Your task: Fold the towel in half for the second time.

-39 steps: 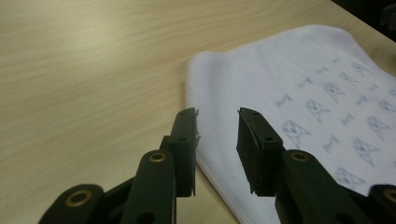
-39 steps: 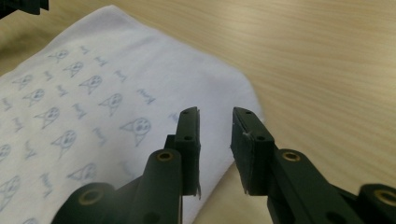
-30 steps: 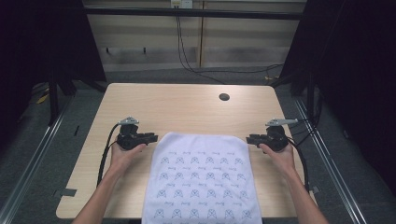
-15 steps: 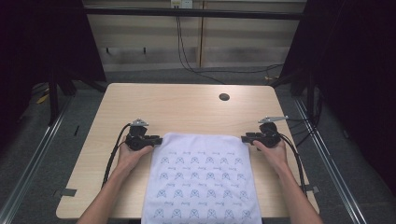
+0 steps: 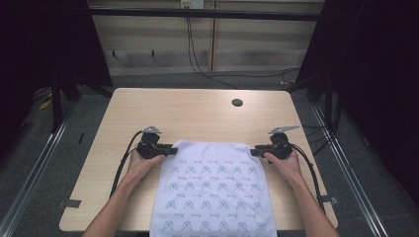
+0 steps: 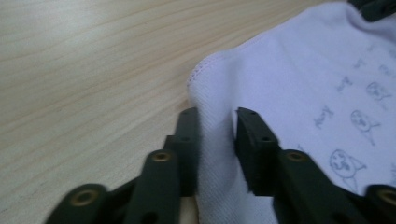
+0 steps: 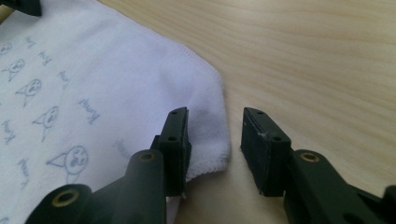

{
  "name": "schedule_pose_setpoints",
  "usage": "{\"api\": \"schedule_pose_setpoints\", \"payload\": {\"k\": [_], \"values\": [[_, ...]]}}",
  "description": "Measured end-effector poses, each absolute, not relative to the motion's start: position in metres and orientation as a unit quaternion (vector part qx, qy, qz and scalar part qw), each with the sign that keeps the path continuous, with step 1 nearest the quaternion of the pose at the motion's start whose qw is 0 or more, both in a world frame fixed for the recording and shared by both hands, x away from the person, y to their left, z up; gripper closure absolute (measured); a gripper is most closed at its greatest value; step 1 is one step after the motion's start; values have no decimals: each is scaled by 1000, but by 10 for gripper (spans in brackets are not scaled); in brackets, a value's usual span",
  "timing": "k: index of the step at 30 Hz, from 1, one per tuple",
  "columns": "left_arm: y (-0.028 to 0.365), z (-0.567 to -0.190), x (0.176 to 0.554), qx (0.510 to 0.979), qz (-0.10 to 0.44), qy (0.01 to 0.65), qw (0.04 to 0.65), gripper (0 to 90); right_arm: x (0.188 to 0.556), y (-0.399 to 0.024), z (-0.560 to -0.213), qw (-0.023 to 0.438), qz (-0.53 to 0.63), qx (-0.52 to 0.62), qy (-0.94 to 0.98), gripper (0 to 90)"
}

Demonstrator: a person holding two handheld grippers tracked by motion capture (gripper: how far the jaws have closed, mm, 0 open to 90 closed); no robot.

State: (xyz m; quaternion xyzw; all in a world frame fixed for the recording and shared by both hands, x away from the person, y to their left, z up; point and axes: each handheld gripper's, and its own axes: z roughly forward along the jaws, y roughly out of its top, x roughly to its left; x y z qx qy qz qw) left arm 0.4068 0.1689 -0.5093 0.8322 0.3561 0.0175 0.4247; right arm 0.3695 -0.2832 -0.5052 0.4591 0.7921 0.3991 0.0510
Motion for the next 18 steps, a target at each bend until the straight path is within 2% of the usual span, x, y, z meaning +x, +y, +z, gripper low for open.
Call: {"api": "schedule_pose_setpoints", "payload": {"k": [3,5,6,12,18], "values": [[168,-507,404,838,17,346,421,847,368,-278,-505,54,395,448,800,736],[171,-505,404,833,19,348,429,857,368,-277,-505,61,395,448,800,855],[173,-503,405,830,18,353,432,858,368,-278,-504,63,400,450,796,882],[181,-485,407,806,26,358,471,861,371,-291,-489,65,446,459,766,897],[185,-467,412,789,32,362,496,860,377,-298,-460,86,472,457,749,900]]}}
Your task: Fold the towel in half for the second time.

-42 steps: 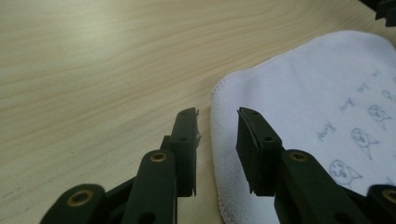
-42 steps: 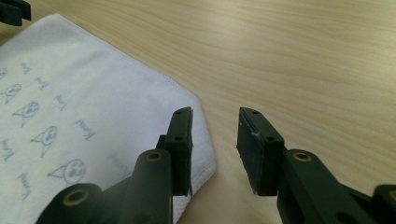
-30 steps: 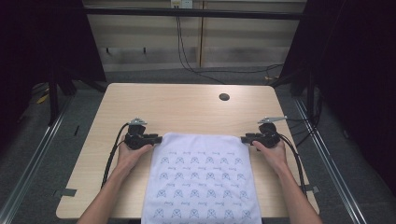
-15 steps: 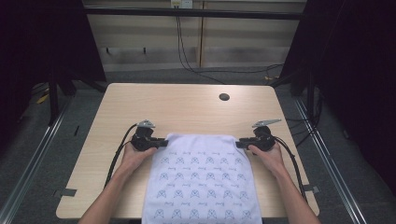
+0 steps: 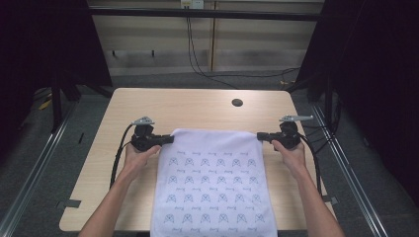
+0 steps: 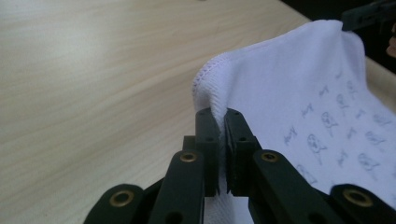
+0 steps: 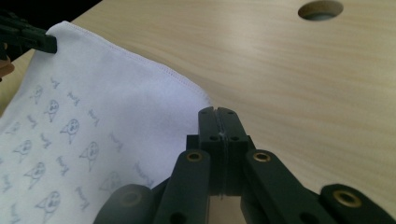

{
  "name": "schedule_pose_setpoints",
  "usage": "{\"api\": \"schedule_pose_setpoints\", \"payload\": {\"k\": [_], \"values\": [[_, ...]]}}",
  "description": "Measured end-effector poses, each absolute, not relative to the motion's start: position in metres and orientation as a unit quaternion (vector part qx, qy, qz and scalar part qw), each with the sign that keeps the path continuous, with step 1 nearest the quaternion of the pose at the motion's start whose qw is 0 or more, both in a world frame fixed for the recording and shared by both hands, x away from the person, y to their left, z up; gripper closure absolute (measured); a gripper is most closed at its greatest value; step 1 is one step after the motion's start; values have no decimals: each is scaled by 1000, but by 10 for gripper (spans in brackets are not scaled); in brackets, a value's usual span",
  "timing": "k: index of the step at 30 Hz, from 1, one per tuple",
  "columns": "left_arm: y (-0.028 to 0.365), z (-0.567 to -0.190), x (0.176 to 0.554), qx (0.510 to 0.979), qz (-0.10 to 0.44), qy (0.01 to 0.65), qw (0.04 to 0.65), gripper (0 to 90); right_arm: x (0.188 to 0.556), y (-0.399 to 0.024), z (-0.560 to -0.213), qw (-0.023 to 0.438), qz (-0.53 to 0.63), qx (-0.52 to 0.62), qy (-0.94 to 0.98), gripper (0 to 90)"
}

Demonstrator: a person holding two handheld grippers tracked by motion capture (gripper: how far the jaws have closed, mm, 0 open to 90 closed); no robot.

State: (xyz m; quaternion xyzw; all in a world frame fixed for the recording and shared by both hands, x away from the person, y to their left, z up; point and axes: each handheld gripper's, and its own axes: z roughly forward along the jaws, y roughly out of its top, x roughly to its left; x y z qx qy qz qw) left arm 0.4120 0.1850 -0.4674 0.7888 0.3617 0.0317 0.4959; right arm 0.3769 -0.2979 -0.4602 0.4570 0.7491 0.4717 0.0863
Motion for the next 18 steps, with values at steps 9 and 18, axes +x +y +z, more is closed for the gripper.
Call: {"api": "schedule_pose_setpoints", "payload": {"k": [9,18], "values": [[197,-433,426,765,53,371,524,863,399,-292,-416,110,502,450,730,900],[195,-390,442,751,74,358,550,868,420,-292,-362,130,523,442,717,900]]}}
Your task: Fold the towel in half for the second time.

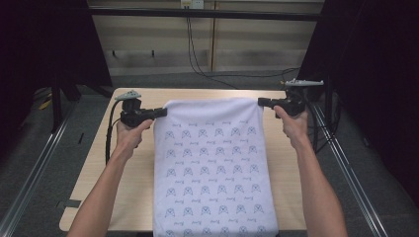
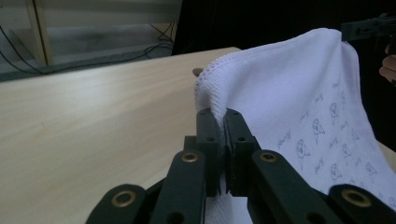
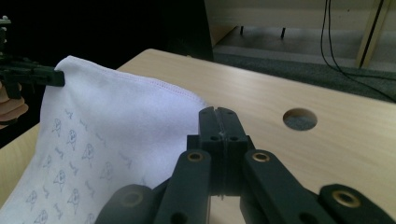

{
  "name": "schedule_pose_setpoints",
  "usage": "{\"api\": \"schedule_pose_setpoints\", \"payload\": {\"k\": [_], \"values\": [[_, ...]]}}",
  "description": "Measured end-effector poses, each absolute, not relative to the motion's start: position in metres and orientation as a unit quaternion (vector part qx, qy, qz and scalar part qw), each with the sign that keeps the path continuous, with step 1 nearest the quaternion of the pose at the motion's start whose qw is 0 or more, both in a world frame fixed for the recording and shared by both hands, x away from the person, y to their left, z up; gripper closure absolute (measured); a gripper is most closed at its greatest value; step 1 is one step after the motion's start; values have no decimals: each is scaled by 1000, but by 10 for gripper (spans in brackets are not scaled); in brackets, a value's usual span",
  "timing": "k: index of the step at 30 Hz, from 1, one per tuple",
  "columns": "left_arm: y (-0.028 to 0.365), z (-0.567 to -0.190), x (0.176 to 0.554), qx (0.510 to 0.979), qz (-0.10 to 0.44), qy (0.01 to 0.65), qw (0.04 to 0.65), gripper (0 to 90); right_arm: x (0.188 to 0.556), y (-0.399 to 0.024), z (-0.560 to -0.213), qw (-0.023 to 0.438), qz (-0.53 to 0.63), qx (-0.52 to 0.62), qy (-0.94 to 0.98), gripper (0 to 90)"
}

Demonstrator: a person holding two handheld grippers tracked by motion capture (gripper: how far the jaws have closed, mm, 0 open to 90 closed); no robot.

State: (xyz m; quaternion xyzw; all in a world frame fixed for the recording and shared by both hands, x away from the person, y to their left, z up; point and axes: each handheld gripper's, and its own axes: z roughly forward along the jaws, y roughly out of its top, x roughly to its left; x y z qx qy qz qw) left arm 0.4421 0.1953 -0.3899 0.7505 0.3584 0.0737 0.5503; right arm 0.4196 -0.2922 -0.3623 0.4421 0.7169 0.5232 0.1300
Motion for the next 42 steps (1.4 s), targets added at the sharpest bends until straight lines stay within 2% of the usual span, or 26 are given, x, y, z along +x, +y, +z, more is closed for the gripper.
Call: {"api": "schedule_pose_setpoints", "payload": {"k": [7,10,20,27,32,35,40,42], "values": [[186,-327,447,750,119,330,561,868,424,-300,-311,166,546,437,695,900],[186,-325,432,750,113,312,572,868,412,-300,-305,166,564,419,692,900],[194,-373,371,780,65,288,552,867,349,-316,-356,124,571,395,709,900],[205,-395,324,787,33,276,551,862,293,-303,-372,95,550,361,747,900],[211,-426,287,801,-1,285,526,863,251,-292,-393,66,523,353,773,900],[212,-450,270,817,-23,293,497,863,231,-280,-417,46,482,350,802,900],[210,-480,258,835,-53,303,457,863,218,-268,-461,4,443,364,819,900],[208,-487,258,840,-63,309,442,864,215,-262,-472,1,417,363,833,900]]}}
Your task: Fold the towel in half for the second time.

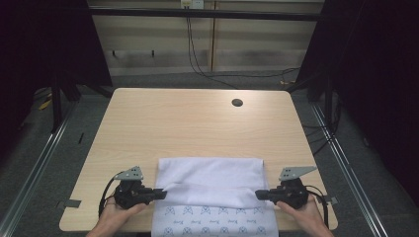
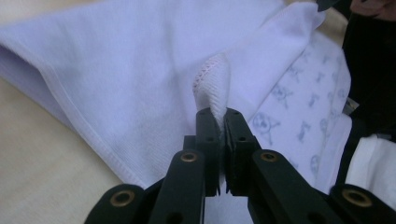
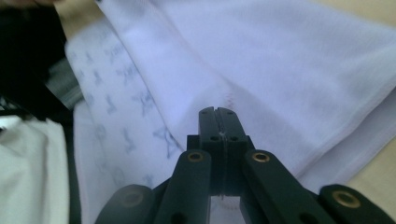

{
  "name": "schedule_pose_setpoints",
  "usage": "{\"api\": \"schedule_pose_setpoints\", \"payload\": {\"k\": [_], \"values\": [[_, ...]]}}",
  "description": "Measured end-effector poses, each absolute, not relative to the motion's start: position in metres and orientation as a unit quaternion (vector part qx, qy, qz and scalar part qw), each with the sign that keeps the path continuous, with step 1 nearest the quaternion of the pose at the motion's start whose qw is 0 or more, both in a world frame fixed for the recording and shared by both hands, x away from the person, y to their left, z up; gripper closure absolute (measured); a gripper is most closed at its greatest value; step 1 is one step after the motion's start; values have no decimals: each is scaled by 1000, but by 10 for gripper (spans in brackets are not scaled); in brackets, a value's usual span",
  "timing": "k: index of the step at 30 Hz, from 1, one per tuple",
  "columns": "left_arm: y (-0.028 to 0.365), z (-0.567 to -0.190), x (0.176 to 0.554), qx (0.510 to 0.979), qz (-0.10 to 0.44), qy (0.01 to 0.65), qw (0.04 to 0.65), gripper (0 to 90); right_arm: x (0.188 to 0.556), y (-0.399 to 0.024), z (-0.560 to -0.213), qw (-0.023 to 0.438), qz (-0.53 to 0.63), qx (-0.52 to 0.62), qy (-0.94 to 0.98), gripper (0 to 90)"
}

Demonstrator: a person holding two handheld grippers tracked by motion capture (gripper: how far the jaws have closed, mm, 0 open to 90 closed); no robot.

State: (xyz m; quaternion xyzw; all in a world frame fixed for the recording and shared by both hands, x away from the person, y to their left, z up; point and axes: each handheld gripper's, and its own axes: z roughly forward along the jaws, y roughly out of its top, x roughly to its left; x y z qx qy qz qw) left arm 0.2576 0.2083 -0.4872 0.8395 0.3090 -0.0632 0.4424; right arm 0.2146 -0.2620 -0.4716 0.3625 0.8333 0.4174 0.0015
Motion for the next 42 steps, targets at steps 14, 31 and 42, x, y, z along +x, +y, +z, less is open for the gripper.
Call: {"api": "schedule_pose_setpoints", "payload": {"k": [14,31,42], "values": [[203,-499,257,857,-53,307,410,861,211,-257,-490,13,376,374,847,759],[189,-503,328,844,2,337,416,869,267,-250,-496,60,371,406,833,890],[183,-504,395,832,42,373,409,868,337,-253,-499,87,368,450,809,890]]}}
